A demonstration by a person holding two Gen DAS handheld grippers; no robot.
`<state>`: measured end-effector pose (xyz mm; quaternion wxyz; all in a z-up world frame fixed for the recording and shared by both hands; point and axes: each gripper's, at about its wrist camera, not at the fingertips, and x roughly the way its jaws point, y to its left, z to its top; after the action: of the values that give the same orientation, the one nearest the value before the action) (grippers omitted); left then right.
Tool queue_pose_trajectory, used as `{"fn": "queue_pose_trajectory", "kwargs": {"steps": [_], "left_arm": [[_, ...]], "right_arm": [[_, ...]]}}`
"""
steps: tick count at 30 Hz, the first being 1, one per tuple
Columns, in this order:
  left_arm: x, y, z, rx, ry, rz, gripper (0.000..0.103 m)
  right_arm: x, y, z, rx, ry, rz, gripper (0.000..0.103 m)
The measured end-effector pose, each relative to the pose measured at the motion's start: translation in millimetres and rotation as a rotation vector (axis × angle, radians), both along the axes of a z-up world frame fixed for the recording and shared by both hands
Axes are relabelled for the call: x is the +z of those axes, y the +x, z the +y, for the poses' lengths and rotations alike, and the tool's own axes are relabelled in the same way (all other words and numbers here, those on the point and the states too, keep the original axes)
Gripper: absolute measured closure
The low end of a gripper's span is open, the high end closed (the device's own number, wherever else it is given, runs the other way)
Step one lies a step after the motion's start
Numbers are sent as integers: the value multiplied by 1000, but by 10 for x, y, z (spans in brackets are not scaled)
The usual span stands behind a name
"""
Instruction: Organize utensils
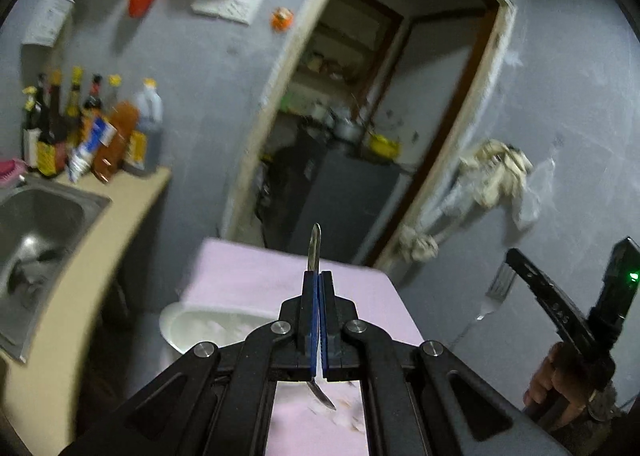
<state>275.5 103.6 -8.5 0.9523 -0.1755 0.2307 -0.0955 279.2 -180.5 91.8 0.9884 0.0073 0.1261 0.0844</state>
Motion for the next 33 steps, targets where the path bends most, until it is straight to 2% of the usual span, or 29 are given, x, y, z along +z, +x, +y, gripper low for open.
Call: {"fn": "queue_pose_trajectory", "kwargs": {"steps": [6, 12, 20, 29, 31, 33], "left_arm": [[13, 206, 402, 128, 29, -47, 102], [-212, 418, 463, 158, 57, -12, 102], [-598, 543, 298, 152, 96, 54, 101], [-751, 546, 244, 118, 111, 126, 101], [-766, 536, 257, 118, 110, 141, 101], [-777, 510, 283, 132, 106, 152, 101]], "right_arm": [[68, 245, 573, 6, -11, -63, 101], [-237, 465, 1000, 17, -77, -1, 101], [-666, 624, 1077, 33, -104, 114, 101], [-911, 640, 953, 89, -32, 210, 100], [-936, 648, 917, 108, 3, 224, 94], [-954, 642, 844, 111, 48, 237, 78]]}}
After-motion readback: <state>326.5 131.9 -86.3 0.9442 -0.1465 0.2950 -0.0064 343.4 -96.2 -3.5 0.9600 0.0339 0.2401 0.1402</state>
